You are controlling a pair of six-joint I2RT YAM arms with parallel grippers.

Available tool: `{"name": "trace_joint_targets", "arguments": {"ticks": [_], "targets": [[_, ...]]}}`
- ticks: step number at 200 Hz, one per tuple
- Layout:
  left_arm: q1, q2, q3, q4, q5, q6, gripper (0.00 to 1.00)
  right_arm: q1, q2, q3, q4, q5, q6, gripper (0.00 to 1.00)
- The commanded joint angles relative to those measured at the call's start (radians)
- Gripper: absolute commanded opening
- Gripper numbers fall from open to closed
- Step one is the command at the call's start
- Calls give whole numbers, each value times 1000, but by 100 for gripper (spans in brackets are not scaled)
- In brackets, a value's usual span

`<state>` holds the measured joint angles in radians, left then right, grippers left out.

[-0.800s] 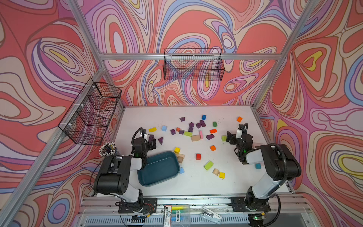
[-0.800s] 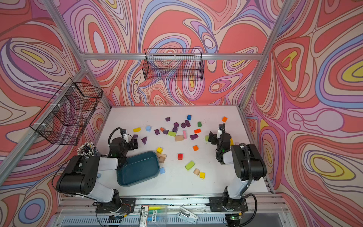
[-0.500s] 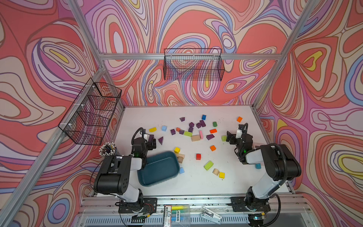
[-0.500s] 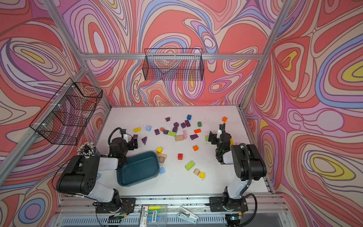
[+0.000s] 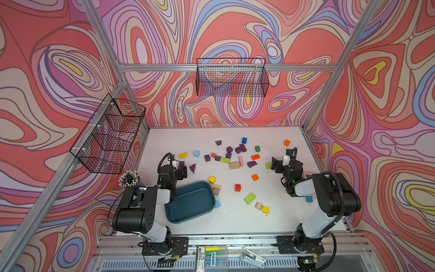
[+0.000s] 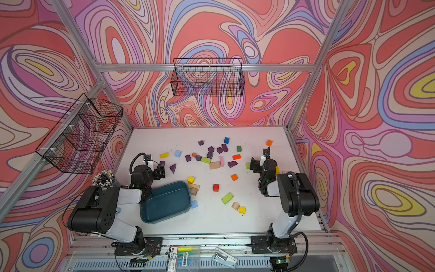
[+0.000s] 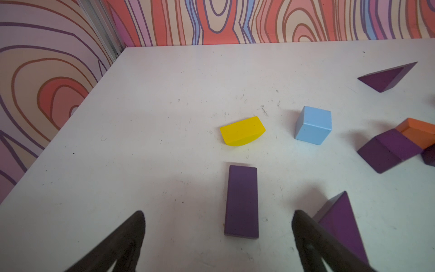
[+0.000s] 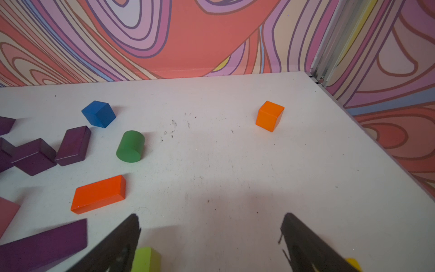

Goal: Pick purple bricks into the storage bin
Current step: Pick up the building block from the center of the board.

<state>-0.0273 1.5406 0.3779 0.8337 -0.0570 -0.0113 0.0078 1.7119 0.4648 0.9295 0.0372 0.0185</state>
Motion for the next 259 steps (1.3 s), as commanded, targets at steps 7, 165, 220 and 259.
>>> {"name": "trace_joint_targets", "arguments": {"ticks": [7, 165, 220, 259], "targets": [[-6, -2, 11, 18, -12, 14, 100, -4, 9, 8, 23, 10, -5, 98], [-23, -11, 7, 20, -60, 13, 100, -3, -1, -26, 76, -26, -26, 98], [-69, -128, 63, -159, -177, 28, 100, 0, -82, -33, 26, 87, 11, 97], [-126, -204, 107, -237, -285, 54, 100, 9, -138, 30, -128, 142, 17, 94]]}}
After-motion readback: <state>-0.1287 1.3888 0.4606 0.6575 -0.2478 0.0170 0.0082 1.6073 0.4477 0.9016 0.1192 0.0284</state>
